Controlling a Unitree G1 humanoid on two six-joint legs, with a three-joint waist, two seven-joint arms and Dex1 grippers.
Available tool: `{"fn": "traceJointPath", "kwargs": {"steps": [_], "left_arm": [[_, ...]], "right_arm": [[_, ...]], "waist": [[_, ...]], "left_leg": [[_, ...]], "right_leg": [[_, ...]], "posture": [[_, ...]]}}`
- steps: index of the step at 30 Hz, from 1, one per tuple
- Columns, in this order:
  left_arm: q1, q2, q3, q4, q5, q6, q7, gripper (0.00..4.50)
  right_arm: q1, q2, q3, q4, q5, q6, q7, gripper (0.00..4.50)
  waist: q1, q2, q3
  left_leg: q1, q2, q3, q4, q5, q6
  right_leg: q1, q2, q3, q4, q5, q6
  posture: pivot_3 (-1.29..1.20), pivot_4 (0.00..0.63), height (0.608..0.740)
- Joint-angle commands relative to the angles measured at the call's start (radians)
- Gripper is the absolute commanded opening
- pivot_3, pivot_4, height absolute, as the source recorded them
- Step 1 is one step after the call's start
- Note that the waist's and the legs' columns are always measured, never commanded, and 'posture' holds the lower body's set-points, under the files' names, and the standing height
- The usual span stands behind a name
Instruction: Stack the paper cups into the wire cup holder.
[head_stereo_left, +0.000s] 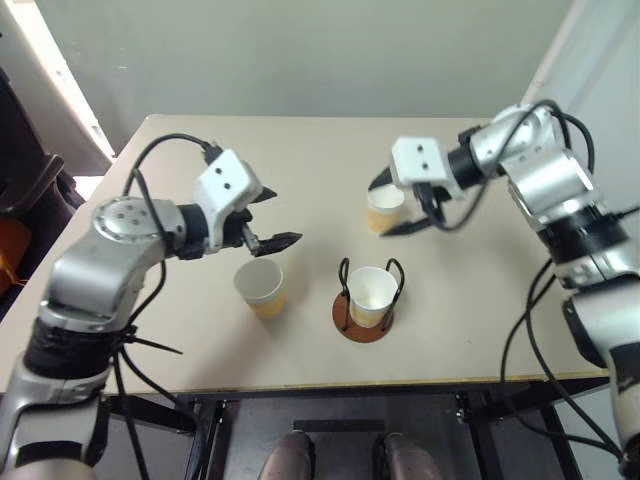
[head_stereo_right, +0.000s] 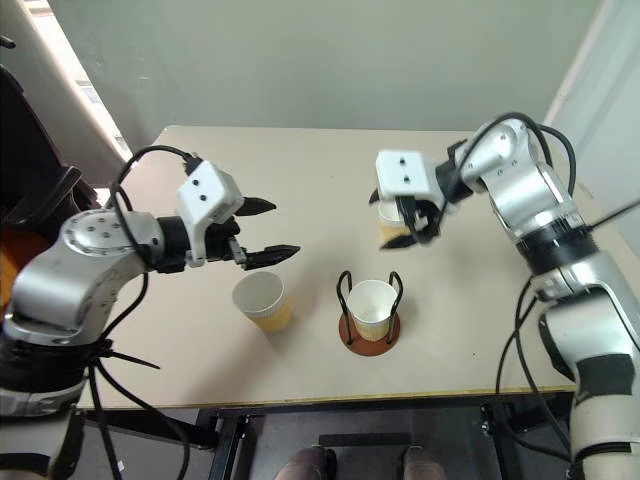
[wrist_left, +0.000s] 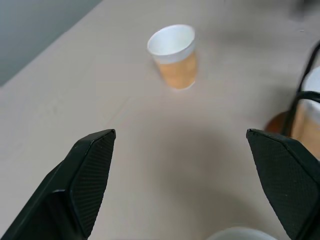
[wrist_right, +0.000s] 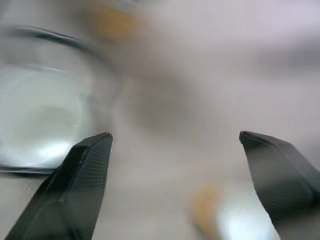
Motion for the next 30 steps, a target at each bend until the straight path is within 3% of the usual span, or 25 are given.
{"fn": "traceJointPath", "kwargs": {"steps": [1, 6, 12, 15, 25, 30], "left_arm": [[-0.044, -0.036, -0.022, 0.010, 0.039, -0.008, 0.028, 4.50], [-0.064, -0.088, -0.036, 0.034, 0.065, -0.001, 0.057, 4.50], [-0.066, -0.112, -0.033, 0.025, 0.071, 0.016, 0.065, 4.50], [-0.058, -0.110, -0.027, 0.006, 0.066, 0.025, 0.065, 4.50], [-0.026, -0.087, -0.001, -0.043, 0.057, 0.051, 0.067, 4.50], [-0.017, -0.068, 0.009, -0.062, 0.033, 0.022, 0.015, 4.50]], "right_arm": [[-0.073, 0.057, -0.036, 0.248, -0.083, -0.082, -0.084, 4.30], [-0.126, 0.138, -0.046, 0.502, -0.163, -0.147, -0.188, 4.30], [-0.140, 0.199, -0.062, 0.642, -0.236, -0.148, -0.294, 4.30], [-0.125, 0.224, -0.058, 0.674, -0.274, -0.152, -0.346, 3.70], [-0.108, 0.254, -0.097, 0.692, -0.315, -0.170, -0.328, 0.08], [-0.143, 0.202, -0.147, 0.645, -0.277, -0.232, -0.159, 0.03]], "waist": [[0.002, 0.000, 0.000], [0.008, 0.000, 0.000], [0.010, 0.000, 0.000], [0.010, 0.000, 0.000], [0.010, 0.000, 0.000], [0.010, 0.000, 0.000]], "left_leg": [[-0.001, 0.000, 0.000, 0.000, -0.001, -0.001], [-0.008, 0.000, 0.000, -0.001, -0.001, -0.007], [-0.010, 0.001, 0.002, -0.001, 0.000, -0.015], [-0.010, 0.001, 0.002, -0.001, -0.001, -0.015], [-0.010, 0.001, 0.002, -0.001, -0.003, -0.015], [-0.009, 0.001, 0.002, 0.001, -0.002, -0.015]], "right_leg": [[-0.001, 0.000, 0.000, 0.000, 0.000, 0.000], [-0.008, 0.000, -0.001, -0.001, 0.005, 0.009], [-0.009, 0.000, -0.001, -0.001, 0.005, 0.009], [-0.009, 0.000, -0.001, -0.002, 0.005, 0.009], [-0.009, 0.000, -0.001, -0.002, 0.005, 0.009], [-0.010, 0.000, -0.001, -0.001, 0.005, 0.009]], "posture": [[0.00, 0.150, 0.740], [0.00, 0.150, 0.740], [0.00, 0.150, 0.740], [0.00, 0.150, 0.740], [0.00, 0.150, 0.740], [0.00, 0.150, 0.740]]}}
